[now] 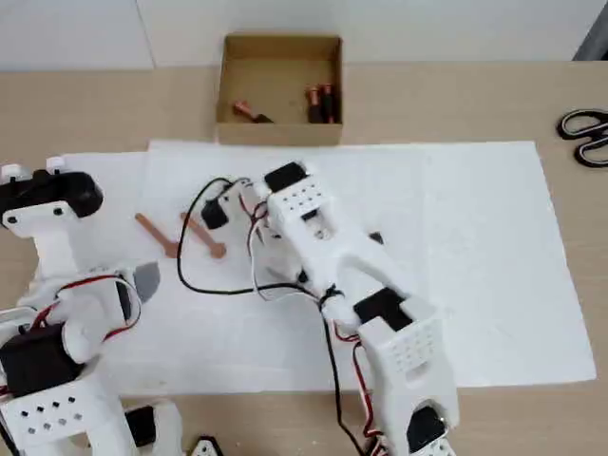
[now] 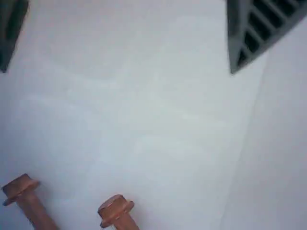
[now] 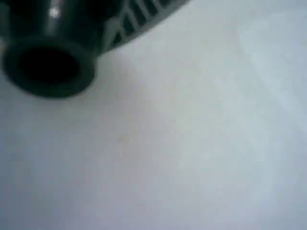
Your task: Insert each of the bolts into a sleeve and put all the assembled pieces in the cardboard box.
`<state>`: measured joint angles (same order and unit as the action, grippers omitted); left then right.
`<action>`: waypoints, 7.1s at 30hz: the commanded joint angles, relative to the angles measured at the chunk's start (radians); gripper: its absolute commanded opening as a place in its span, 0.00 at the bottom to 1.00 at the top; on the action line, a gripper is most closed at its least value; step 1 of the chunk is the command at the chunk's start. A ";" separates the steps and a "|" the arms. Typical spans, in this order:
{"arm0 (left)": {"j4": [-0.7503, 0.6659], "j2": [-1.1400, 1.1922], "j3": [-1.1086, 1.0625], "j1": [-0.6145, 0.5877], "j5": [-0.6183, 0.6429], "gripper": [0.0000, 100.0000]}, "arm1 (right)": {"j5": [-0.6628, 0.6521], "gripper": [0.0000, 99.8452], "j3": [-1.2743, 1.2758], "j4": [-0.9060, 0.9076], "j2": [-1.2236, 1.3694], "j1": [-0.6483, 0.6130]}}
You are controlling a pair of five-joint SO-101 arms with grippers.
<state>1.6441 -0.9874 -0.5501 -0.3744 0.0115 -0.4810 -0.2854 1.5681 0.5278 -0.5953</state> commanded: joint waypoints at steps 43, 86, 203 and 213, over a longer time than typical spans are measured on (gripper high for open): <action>-0.178 1.309 0.651 0.333 0.146 0.21 | 0.155 0.00 0.086 0.099 -0.627 0.274; -0.086 1.415 0.839 0.506 0.055 0.01 | 0.157 0.00 0.086 0.099 -0.627 0.275; 0.109 1.778 1.859 0.382 -0.086 0.12 | 0.190 0.00 0.087 0.114 -0.958 0.510; 0.112 1.603 1.782 0.387 0.649 0.12 | 0.190 0.00 0.087 0.114 -0.958 0.512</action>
<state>1.7346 0.7710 1.2758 -0.0107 0.5976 -0.3046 -0.1933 1.6709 -0.3897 -0.0951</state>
